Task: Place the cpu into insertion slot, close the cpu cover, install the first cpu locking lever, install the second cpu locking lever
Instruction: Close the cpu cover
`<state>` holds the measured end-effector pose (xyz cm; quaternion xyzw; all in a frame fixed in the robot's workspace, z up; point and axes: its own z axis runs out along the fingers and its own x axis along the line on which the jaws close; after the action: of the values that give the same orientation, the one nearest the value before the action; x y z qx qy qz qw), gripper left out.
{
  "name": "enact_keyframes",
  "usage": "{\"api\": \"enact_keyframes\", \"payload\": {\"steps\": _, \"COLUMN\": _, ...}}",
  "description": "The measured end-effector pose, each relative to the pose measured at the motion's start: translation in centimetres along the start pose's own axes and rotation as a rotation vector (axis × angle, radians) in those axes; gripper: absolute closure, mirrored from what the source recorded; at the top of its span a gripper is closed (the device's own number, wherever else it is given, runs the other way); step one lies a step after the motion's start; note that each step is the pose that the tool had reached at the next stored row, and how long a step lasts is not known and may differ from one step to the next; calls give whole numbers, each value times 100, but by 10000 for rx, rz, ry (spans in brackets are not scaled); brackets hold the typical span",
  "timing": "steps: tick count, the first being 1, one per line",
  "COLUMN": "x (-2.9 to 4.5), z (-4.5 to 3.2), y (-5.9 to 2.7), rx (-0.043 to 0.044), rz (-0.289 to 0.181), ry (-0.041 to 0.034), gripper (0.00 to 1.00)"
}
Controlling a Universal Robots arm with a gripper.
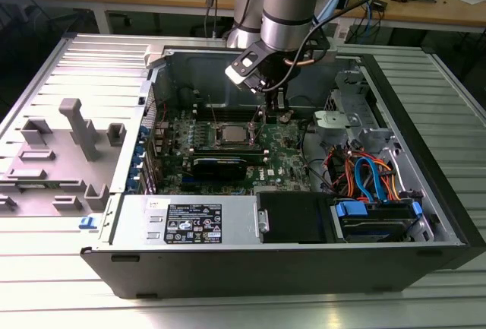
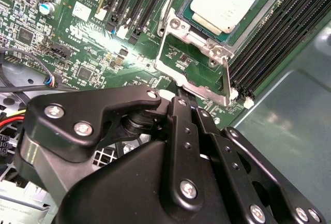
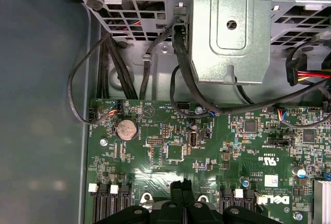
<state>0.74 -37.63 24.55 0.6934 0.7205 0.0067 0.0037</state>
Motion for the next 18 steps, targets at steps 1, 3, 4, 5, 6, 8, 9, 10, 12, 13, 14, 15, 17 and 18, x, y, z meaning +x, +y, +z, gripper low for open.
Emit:
{"api": "enact_keyframes", "payload": {"steps": 1, "x": 0, "z": 0, "y": -1, "rx": -1, "rz": 0, "ry": 0, "gripper": 89}}
{"api": "enact_keyframes", "payload": {"steps": 3, "x": 0, "z": 0, "y": -5, "rx": 0, "rz": 1, "ry": 0, "gripper": 89}}
{"api": "enact_keyframes", "payload": {"steps": 4, "x": 0, "z": 0, "y": -6, "rx": 0, "rz": 0, "ry": 0, "gripper": 89}}
{"api": "enact_keyframes", "payload": {"steps": 5, "x": 0, "z": 0, "y": -8, "rx": 0, "rz": 0, "ry": 0, "gripper": 89}}
{"api": "enact_keyframes", "payload": {"steps": 6, "x": 0, "z": 0, "y": -11, "rx": 0, "rz": 0, "ry": -1, "gripper": 89}}
{"api": "enact_keyframes", "payload": {"steps": 8, "x": 1, "z": 0, "y": -18, "rx": 0, "rz": -1, "ry": 0, "gripper": 89}}
{"api": "enact_keyframes", "payload": {"steps": 9, "x": 1, "z": 0, "y": -22, "rx": 0, "rz": 0, "ry": 0, "gripper": 89}}
{"api": "enact_keyframes", "payload": {"steps": 10, "x": 1, "z": 0, "y": -24, "rx": 0, "rz": 0, "ry": 0, "gripper": 89}}
{"api": "enact_keyframes", "payload": {"steps": 12, "x": 1, "z": 0, "y": -28, "rx": 0, "rz": -2, "ry": 0, "gripper": 89}}
{"api": "enact_keyframes", "payload": {"steps": 13, "x": 1, "z": 0, "y": -30, "rx": 0, "rz": -1, "ry": 0, "gripper": 89}}
{"api": "enact_keyframes", "payload": {"steps": 14, "x": 1, "z": 0, "y": -32, "rx": 0, "rz": -1, "ry": 0, "gripper": 89}}
{"api": "enact_keyframes", "payload": {"steps": 15, "x": 1, "z": 0, "y": -35, "rx": 0, "rz": -1, "ry": 0, "gripper": 89}}
{"api": "enact_keyframes", "payload": {"steps": 17, "x": 2, "z": -1, "y": -46, "rx": 0, "rz": -1, "ry": 0, "gripper": 89}}
{"api": "enact_keyframes", "payload": {"steps": 18, "x": 2, "z": -1, "y": -55, "rx": 0, "rz": 0, "ry": 0, "gripper": 89}}
